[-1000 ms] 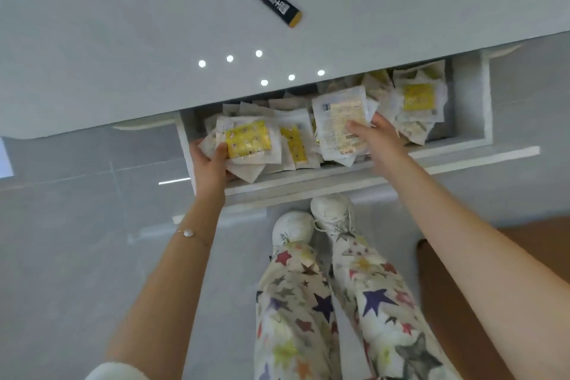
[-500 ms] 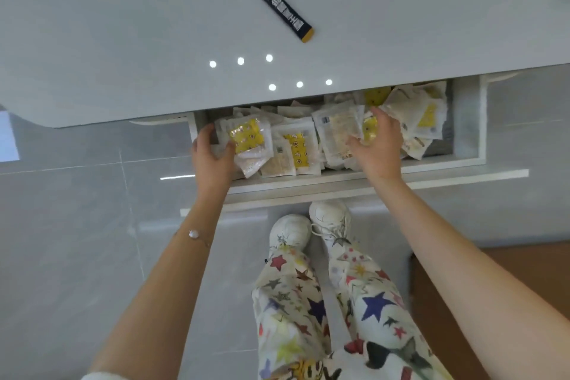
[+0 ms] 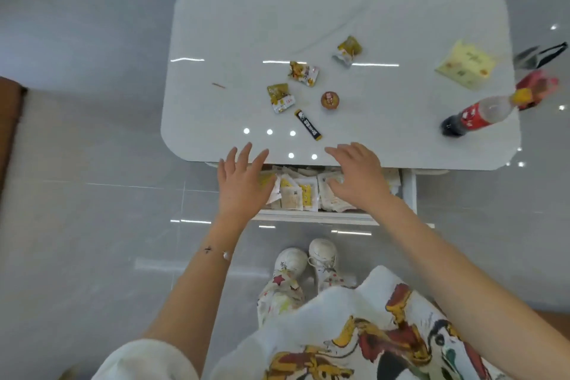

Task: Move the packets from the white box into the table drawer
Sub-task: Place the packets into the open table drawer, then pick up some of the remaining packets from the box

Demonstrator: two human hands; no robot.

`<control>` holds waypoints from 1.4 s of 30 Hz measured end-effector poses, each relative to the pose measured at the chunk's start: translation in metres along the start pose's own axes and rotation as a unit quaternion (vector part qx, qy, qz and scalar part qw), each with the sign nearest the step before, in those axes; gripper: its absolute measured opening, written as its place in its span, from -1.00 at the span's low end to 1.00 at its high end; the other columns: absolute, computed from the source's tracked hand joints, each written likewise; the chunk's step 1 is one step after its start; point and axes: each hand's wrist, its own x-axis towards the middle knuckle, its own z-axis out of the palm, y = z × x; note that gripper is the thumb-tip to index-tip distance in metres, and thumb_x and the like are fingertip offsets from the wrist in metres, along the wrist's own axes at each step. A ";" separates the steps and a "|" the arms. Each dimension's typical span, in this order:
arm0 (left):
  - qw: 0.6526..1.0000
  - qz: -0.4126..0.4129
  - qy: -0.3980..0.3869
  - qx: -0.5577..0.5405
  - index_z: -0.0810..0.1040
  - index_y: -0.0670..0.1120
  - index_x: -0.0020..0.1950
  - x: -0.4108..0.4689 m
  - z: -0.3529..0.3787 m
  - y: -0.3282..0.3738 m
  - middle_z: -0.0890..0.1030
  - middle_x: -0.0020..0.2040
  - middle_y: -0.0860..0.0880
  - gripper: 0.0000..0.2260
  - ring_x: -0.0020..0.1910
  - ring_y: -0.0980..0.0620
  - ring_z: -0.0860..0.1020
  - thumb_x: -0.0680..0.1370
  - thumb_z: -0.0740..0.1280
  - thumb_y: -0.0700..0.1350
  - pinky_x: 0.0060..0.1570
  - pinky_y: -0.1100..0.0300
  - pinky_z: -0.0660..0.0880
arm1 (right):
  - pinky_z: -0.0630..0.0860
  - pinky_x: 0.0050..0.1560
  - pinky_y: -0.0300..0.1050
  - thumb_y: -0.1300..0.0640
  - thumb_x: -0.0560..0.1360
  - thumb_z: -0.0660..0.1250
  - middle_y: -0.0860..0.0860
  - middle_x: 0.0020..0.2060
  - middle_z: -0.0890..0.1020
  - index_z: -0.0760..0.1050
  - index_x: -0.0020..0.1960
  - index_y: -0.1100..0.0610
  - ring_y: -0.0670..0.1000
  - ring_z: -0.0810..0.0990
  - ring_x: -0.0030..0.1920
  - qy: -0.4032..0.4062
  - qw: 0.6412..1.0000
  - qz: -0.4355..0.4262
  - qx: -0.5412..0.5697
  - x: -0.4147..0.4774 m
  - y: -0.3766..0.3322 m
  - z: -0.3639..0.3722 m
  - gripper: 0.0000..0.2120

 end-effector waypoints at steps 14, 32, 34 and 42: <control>0.974 -0.200 0.102 0.008 0.13 0.14 0.56 -0.160 -0.135 -0.051 0.09 0.58 -0.07 -0.41 0.55 -0.16 0.04 0.56 0.18 0.24 0.48 -0.08 -0.04 | 0.00 0.46 0.11 -0.07 0.51 0.25 0.06 0.51 0.20 0.09 0.54 -0.09 0.15 0.06 0.52 -0.009 0.963 -0.222 -0.153 -0.033 -0.178 -0.091 -0.35; 0.851 -0.488 0.186 -0.061 0.10 0.16 0.56 -0.433 -0.166 -0.267 0.03 0.59 -0.03 -0.39 0.56 -0.11 -0.02 0.56 0.20 0.25 0.50 -0.09 -0.07 | 0.18 0.40 0.02 -0.04 0.47 0.29 0.03 0.41 0.36 0.19 0.51 -0.03 0.11 0.23 0.44 -0.071 0.864 -0.455 -0.203 -0.100 -0.531 0.059 -0.36; 0.838 -0.504 0.197 -0.068 0.09 0.16 0.56 -0.454 -0.168 -0.283 0.04 0.59 -0.02 -0.39 0.56 -0.11 -0.02 0.56 0.20 0.24 0.49 -0.09 -0.07 | 0.21 0.39 0.02 -0.04 0.46 0.30 0.03 0.38 0.39 0.22 0.50 -0.02 0.11 0.26 0.42 -0.070 0.853 -0.477 -0.198 -0.109 -0.561 0.075 -0.37; 0.777 -0.576 0.229 -0.105 0.06 0.17 0.56 -0.519 -0.173 -0.347 0.01 0.59 -0.02 -0.38 0.56 -0.10 -0.07 0.56 0.19 0.25 0.50 -0.11 -0.09 | 0.21 0.37 0.02 -0.05 0.48 0.31 0.03 0.37 0.39 0.20 0.50 -0.03 0.12 0.25 0.42 -0.097 0.794 -0.564 -0.204 -0.138 -0.668 0.135 -0.36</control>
